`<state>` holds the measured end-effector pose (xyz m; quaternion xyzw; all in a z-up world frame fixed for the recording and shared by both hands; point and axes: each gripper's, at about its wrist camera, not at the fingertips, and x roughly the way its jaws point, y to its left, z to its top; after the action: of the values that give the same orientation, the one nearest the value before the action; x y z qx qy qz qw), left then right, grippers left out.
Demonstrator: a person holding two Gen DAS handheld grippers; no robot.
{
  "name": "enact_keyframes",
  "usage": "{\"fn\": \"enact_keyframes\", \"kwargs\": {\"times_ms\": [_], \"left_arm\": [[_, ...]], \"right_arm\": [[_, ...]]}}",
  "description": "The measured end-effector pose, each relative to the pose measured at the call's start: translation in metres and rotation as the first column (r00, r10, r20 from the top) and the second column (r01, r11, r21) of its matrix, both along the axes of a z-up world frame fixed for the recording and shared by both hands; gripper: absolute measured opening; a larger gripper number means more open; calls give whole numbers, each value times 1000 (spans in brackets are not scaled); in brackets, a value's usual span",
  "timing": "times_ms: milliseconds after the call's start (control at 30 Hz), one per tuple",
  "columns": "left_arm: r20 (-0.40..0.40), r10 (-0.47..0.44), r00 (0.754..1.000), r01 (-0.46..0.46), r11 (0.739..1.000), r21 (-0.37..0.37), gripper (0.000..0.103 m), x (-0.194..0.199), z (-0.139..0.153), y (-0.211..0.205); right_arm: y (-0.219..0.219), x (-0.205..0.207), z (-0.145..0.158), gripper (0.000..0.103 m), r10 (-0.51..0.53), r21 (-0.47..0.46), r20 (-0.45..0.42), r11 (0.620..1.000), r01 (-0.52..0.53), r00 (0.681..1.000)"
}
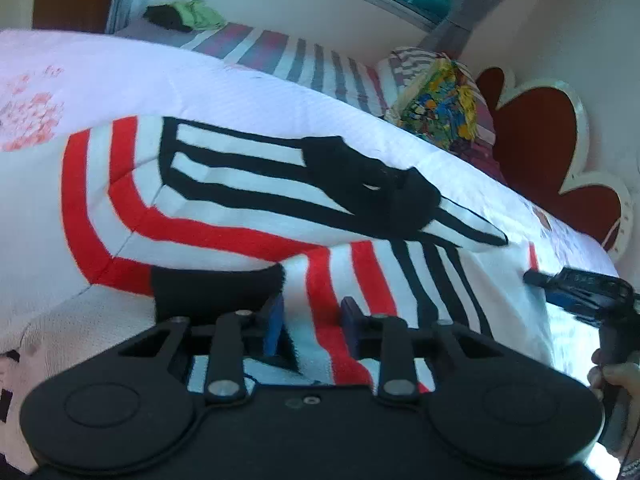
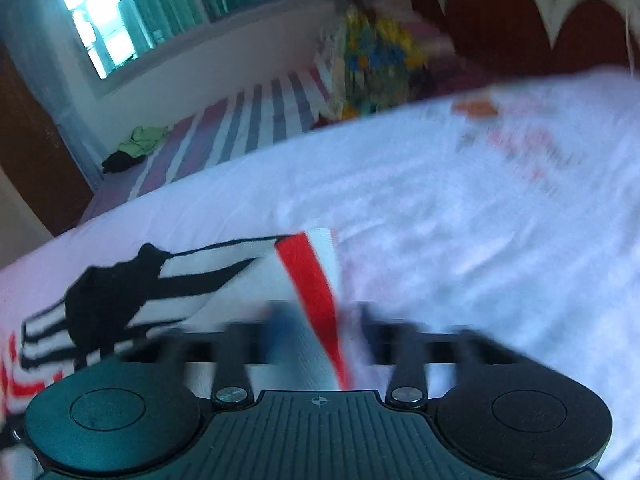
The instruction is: Fold small clothes
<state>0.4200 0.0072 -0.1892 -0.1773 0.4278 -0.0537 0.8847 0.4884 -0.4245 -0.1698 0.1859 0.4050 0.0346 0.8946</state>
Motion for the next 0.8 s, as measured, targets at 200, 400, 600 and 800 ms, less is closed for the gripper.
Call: {"fn": "enact_keyframes", "kwargs": {"times_ms": [200, 400, 600, 800], "left_arm": [[3, -14, 1000, 14, 1000, 11, 29, 1, -2, 3], [30, 42, 999, -43, 999, 23, 67, -10, 16, 3], [94, 111, 989, -120, 988, 101, 90, -44, 41, 26], [61, 292, 955, -297, 947, 123, 87, -87, 43, 96]], "right_arm": [[-2, 2, -7, 14, -18, -121, -2, 993, 18, 1000], [17, -16, 19, 65, 30, -198, 45, 980, -20, 999], [80, -59, 33, 65, 178, -193, 100, 969, -157, 979], [154, -80, 25, 65, 344, -165, 84, 930, -327, 935]]}}
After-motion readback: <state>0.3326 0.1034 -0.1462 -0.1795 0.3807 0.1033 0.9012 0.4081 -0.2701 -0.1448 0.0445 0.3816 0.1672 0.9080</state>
